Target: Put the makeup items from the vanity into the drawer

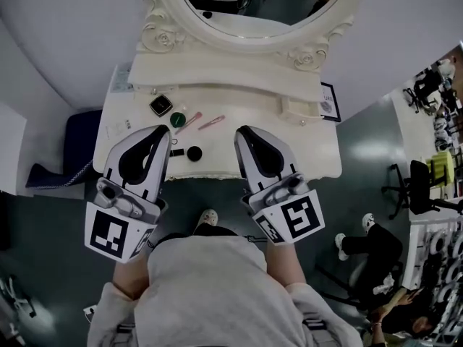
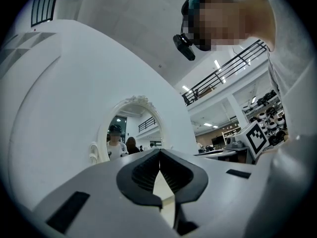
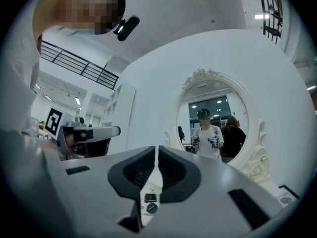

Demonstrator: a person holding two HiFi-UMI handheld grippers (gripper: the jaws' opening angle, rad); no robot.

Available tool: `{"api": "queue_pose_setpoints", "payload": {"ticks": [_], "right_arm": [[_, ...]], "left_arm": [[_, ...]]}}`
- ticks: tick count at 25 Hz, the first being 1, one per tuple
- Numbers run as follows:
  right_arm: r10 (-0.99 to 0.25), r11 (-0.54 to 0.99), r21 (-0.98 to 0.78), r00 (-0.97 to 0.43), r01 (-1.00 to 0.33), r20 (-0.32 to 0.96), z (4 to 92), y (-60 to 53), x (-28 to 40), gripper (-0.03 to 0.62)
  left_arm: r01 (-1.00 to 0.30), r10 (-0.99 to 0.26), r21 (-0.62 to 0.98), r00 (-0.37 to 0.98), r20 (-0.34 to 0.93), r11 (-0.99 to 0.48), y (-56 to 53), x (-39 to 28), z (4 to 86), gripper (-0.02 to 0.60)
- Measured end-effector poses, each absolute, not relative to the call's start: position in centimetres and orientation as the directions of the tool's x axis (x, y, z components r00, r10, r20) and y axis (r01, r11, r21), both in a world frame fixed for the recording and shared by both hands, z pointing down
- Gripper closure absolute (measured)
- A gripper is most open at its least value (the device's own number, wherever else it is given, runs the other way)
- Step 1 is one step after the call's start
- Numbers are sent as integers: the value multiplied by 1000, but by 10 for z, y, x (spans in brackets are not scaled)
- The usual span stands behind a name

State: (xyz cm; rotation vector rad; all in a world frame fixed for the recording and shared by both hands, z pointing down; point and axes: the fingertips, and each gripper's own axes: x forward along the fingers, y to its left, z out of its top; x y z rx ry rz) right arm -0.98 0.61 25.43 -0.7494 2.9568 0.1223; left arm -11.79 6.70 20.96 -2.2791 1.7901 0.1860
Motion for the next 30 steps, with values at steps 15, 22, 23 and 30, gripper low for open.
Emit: {"api": "queue_pose_setpoints", "payload": {"ticks": [15, 22, 23, 30], "right_arm": [[-450, 893, -11, -893, -450, -5, 299, -32, -22, 560], [-495, 866, -38, -865, -499, 76, 323, -50, -43, 560], [-503, 861, -42, -860, -507, 89, 327, -53, -46, 560], [-542, 821, -83, -817, -565, 197, 362, -65, -67, 560]], "left_arm": [[-975, -955, -109, 214, -205, -195, 31, -121, 224, 566], [-947, -946, -129, 308, -104, -294, 6, -133, 248, 566], [-945, -944, -125, 315, -97, -303, 3, -136, 251, 566], [-919, -924, -126, 380, -44, -372, -14, -151, 272, 566]]}}
